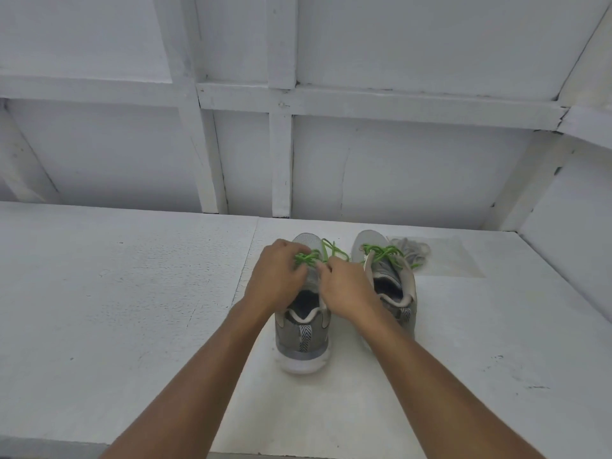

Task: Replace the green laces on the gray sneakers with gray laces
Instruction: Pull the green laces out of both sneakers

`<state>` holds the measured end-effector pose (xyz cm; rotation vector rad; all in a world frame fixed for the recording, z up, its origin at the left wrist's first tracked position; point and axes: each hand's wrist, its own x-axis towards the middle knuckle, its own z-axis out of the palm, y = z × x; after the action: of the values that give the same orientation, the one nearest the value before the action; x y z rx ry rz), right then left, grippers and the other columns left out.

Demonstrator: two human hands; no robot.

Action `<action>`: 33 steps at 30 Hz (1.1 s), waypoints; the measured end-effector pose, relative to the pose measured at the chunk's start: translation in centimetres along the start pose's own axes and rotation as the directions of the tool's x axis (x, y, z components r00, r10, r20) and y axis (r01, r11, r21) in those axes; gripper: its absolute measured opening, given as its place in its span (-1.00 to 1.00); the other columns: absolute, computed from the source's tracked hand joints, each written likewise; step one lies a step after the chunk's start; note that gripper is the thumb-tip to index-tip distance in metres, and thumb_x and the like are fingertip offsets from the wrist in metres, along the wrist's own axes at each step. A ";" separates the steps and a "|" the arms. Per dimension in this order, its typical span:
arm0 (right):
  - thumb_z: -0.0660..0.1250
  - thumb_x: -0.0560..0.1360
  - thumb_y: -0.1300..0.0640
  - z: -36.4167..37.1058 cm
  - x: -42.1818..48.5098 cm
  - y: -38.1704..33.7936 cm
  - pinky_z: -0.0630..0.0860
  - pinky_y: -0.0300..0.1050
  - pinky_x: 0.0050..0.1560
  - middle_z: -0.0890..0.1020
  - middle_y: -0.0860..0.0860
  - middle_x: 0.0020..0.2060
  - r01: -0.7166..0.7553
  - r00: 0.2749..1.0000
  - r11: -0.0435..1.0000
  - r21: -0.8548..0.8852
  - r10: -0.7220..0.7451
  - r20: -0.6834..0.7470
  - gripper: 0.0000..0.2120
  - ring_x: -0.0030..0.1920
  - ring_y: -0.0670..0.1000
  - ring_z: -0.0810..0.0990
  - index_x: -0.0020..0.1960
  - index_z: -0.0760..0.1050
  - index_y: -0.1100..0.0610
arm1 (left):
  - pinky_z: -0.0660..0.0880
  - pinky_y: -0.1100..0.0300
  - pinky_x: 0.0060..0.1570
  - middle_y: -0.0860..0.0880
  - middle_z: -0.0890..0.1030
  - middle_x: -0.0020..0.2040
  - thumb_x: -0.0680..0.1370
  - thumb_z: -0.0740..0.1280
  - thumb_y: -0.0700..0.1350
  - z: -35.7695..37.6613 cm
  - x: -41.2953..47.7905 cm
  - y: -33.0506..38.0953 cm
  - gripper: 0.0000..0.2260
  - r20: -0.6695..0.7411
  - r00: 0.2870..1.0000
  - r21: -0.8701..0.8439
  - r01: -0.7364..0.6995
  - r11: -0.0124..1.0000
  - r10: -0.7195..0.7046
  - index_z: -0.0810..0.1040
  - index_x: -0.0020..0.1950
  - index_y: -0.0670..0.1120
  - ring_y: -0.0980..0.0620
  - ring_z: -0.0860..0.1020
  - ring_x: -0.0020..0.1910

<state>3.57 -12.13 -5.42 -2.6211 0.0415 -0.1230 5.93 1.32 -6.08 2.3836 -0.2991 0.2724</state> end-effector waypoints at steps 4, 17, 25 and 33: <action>-0.02 0.67 -0.01 1.5 -1.1 0.8 0.28 -0.09 -0.19 0.58 0.10 -0.06 -0.038 0.991 0.982 0.187 0.061 -0.122 -0.64 -0.07 0.11 0.50 0.02 0.47 0.16 | 0.43 0.07 0.14 -0.05 0.57 0.08 0.50 0.37 -0.03 0.1 1.3 0.2 -0.79 0.112 0.987 0.168 -0.135 0.976 0.117 0.66 0.10 -0.01 -0.04 0.46 0.15; -0.01 0.67 0.03 3.4 -1.3 1.4 0.23 -0.13 -0.20 0.50 0.06 -0.19 -0.098 0.969 0.921 0.377 0.174 -0.175 -0.70 -0.15 0.06 0.45 -0.06 0.41 0.15 | 0.42 0.14 0.09 -0.05 0.58 0.22 0.57 0.32 -0.09 -4.2 3.3 -2.2 -0.76 -0.001 0.992 0.111 0.125 0.986 -0.126 0.56 0.21 -0.09 -0.03 0.51 0.15; -0.01 0.67 0.03 3.6 -1.2 1.5 0.20 -0.13 -0.22 0.50 0.07 -0.20 -0.100 0.967 0.917 0.387 0.181 -0.179 -0.70 -0.18 0.05 0.44 -0.10 0.38 0.14 | 0.21 0.00 0.25 0.05 0.59 0.13 0.58 0.28 0.03 -1.2 1.9 1.4 -0.75 0.241 0.948 0.338 -0.282 0.898 0.207 0.56 0.24 0.08 0.01 0.40 0.26; 0.00 0.67 0.03 3.5 -1.4 1.4 0.21 -0.12 -0.20 0.49 0.05 -0.20 -0.091 0.965 0.918 0.386 0.178 -0.195 -0.72 -0.16 0.05 0.41 -0.09 0.37 0.13 | 0.36 0.07 0.18 0.11 0.68 -0.03 0.54 0.37 0.07 -5.3 4.1 -0.1 -0.86 0.059 0.996 0.249 -0.081 0.965 0.068 0.69 0.00 0.10 0.06 0.56 0.06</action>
<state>2.46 -11.59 -9.23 -2.2022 0.2539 -0.3466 9.25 4.37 -1.17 2.6358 -0.3986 0.3008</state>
